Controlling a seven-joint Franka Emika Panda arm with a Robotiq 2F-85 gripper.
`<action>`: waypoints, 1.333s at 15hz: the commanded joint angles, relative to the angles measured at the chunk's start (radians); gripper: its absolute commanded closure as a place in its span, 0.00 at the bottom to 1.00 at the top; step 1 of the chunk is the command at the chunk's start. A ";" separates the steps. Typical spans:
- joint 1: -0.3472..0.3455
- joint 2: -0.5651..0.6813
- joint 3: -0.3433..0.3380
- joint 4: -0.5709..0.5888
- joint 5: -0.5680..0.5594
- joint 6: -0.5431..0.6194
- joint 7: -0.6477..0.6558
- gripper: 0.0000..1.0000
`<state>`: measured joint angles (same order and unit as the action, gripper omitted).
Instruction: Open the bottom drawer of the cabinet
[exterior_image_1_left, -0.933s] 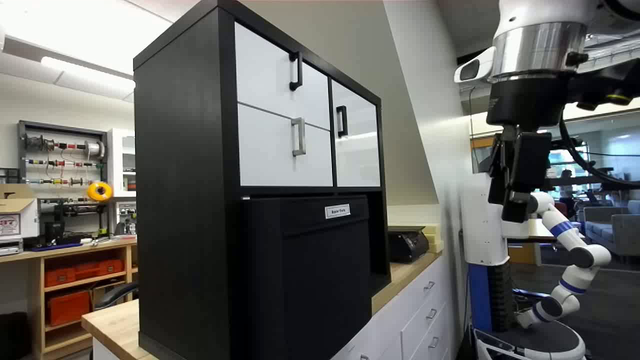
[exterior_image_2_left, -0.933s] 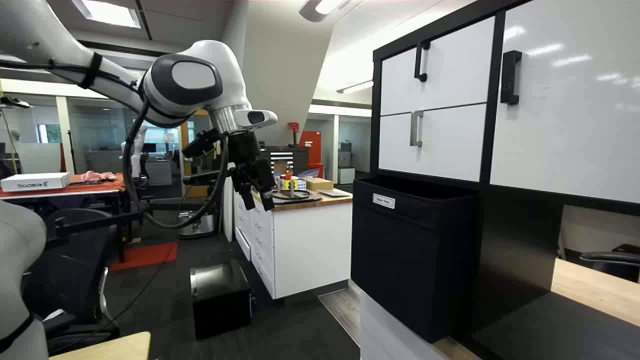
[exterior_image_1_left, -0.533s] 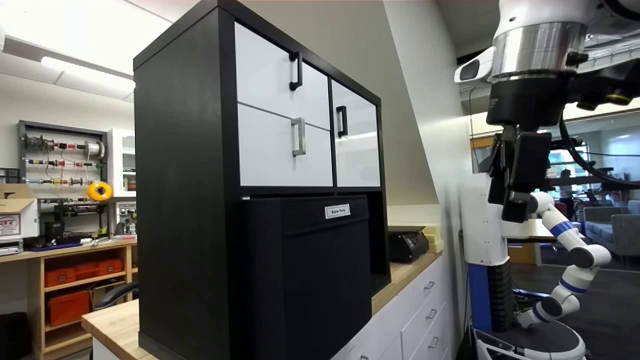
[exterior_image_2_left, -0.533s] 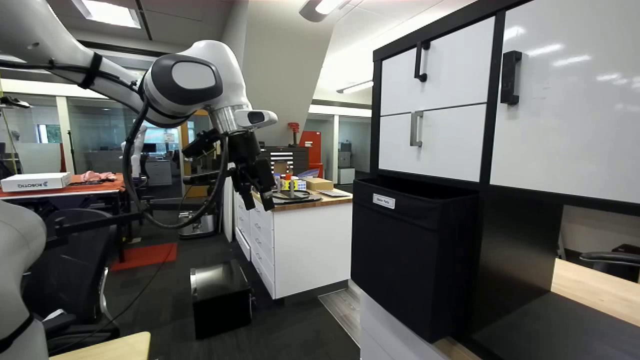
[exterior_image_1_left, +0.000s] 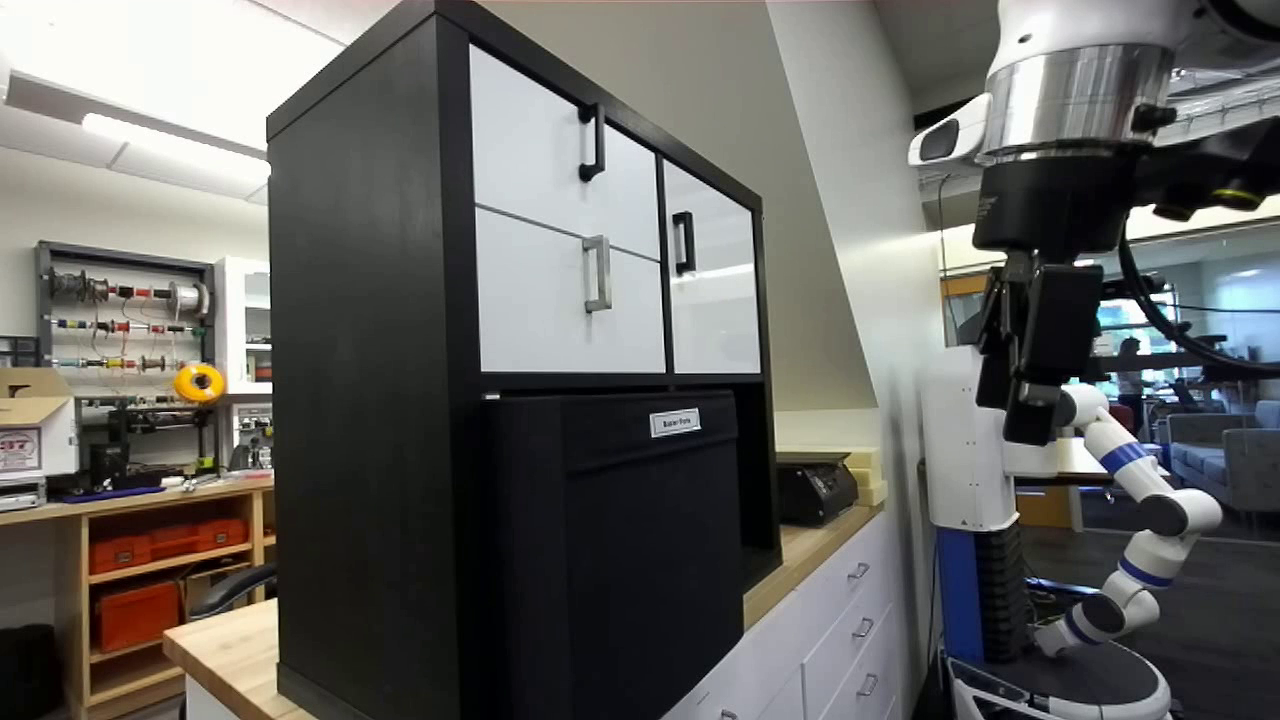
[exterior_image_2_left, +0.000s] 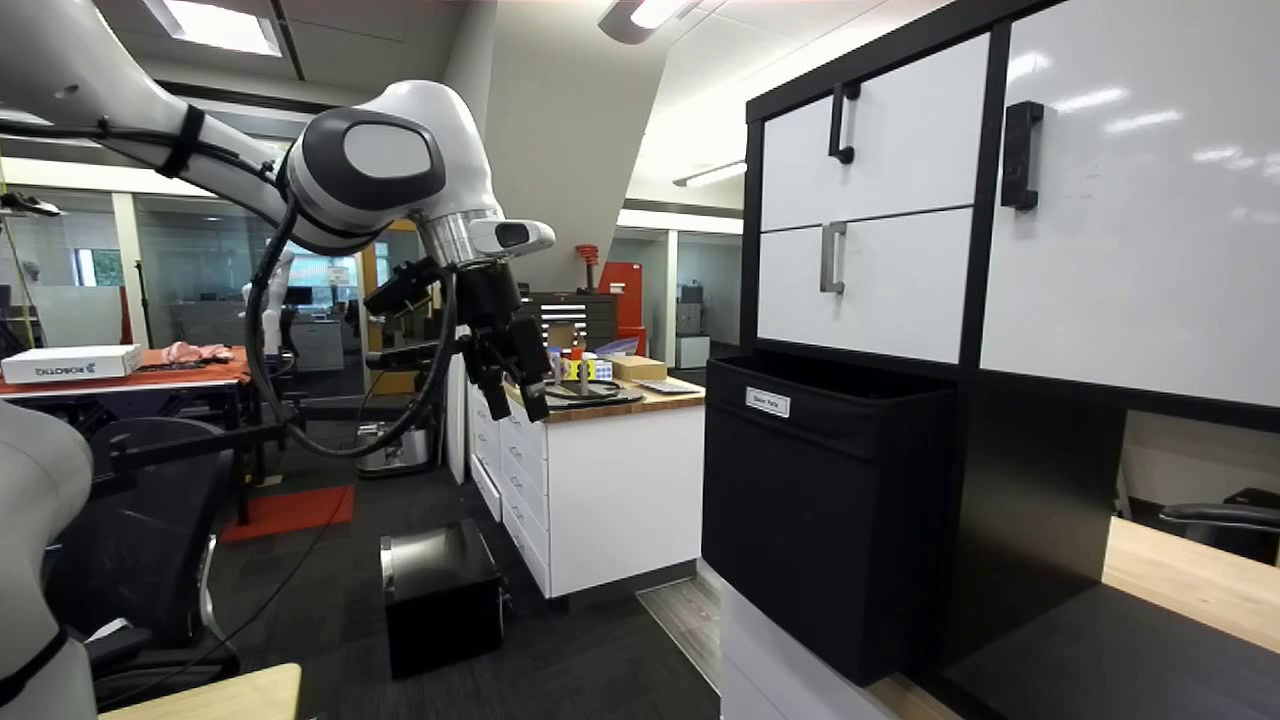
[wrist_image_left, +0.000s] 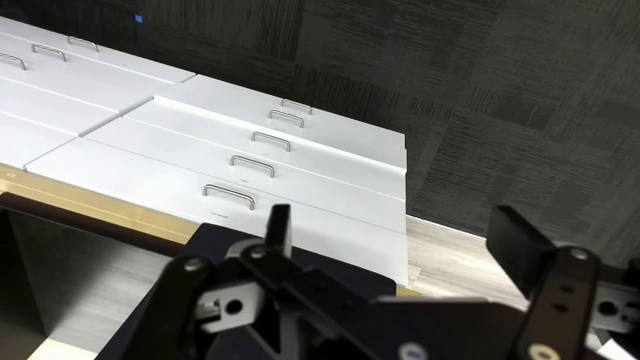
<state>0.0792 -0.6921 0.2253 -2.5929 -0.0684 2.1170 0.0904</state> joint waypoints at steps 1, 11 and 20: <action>0.017 0.003 -0.014 0.003 -0.012 -0.004 0.010 0.00; -0.008 0.081 -0.041 0.097 -0.018 0.009 0.015 0.00; -0.063 0.203 -0.085 0.276 -0.081 0.100 0.005 0.00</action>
<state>0.0326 -0.5591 0.1502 -2.3973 -0.1146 2.1880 0.0905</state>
